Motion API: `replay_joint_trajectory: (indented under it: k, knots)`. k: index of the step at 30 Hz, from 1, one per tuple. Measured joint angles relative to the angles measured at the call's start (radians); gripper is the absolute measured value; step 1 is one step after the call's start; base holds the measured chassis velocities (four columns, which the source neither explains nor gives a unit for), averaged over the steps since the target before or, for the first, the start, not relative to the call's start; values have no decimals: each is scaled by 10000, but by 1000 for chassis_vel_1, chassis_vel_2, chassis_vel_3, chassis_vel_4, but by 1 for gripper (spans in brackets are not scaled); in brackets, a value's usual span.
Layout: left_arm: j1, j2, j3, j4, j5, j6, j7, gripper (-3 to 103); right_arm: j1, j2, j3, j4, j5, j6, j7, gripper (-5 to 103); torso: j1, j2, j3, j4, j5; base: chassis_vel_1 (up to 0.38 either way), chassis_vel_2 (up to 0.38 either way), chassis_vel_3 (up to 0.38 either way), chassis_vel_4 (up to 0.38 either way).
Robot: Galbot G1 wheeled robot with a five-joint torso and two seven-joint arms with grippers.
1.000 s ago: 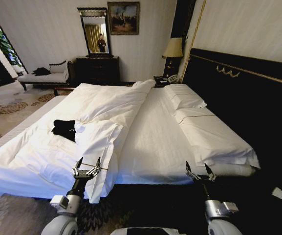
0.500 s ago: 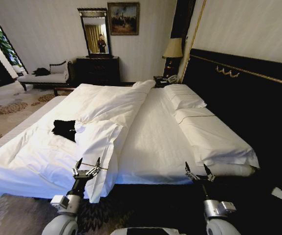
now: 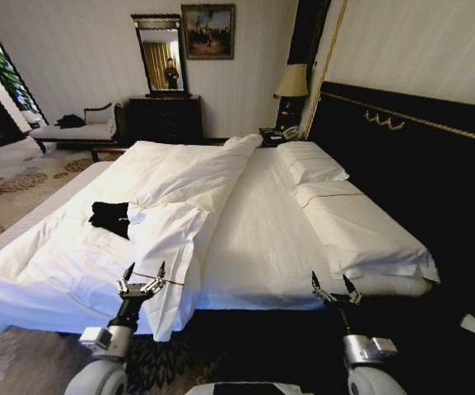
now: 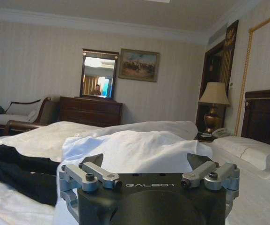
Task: Fold the clothes on the bed.
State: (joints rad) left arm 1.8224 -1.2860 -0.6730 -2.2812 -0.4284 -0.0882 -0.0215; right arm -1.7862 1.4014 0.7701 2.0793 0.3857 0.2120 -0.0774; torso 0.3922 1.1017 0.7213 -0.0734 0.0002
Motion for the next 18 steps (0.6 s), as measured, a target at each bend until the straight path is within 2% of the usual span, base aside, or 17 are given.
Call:
replay_joint_trajectory:
  k: [7, 11, 18]
  knots:
    - [114, -8, 140, -129, -18, -23, 314, 100, 73, -215, -119, -101, 133, -14, 18, 100, 3, 0, 0, 1, -4, 96, 119, -100, -111]
    - [451, -47, 38, -534, -292, -40, 571, 100, 0, -476, -167, 39, 477, -65, 138, 100, 2, -1, 0, 1, -3, 88, 81, -89, -74]
    - [564, -358, -92, -693, -548, -37, 644, 100, -153, -645, -170, 100, 595, -19, 159, 100, 1, -1, -1, -1, -1, 68, 43, -61, -61]
